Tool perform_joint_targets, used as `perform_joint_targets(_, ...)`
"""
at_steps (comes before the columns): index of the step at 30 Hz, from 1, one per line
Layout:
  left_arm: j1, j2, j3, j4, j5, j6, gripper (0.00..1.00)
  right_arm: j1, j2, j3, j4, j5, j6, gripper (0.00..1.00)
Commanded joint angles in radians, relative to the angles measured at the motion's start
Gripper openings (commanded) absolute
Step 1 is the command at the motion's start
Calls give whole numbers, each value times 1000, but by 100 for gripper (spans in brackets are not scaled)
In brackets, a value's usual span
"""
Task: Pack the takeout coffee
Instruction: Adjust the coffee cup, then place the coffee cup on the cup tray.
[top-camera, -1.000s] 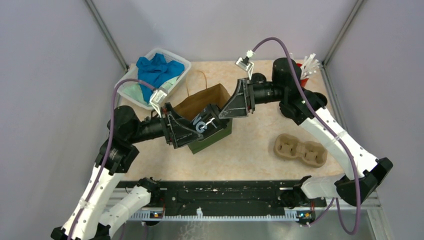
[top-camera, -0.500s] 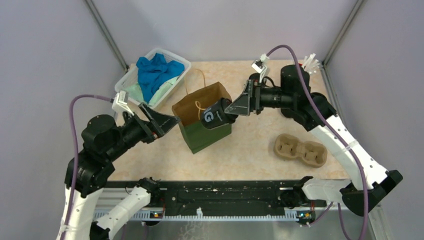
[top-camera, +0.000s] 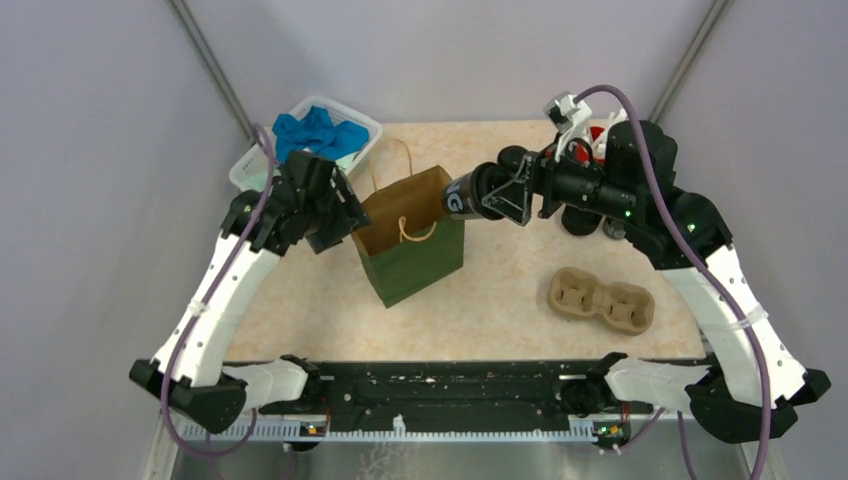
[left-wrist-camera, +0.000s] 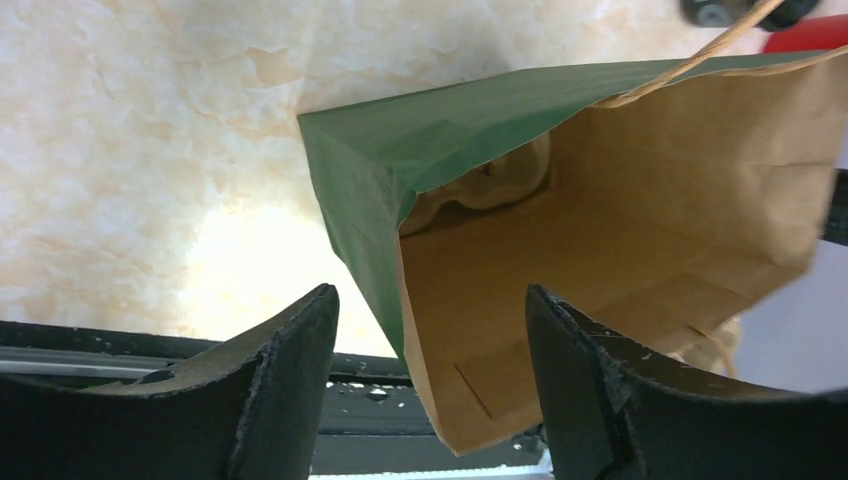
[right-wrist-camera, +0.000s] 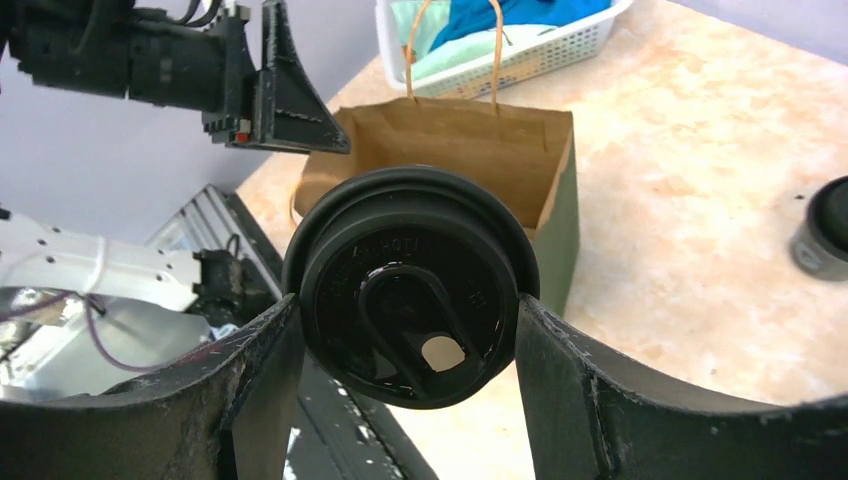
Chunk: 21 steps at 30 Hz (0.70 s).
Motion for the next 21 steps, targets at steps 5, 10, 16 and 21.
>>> perform_joint_targets(5,-1,45,-28,96,-37,161,53,-3,32,96,9,62,-192,31)
perform_joint_targets(10,-2,74,-63,172,-1,237,31,5,111,152,5,-6,-289,28)
perform_joint_targets(16,-2,95,-70,274,16,372,8,74,213,253,-82,-47,-470,26)
perform_joint_targets(21,-2,19,-145,534,74,530,0,115,233,243,-68,-90,-605,25)
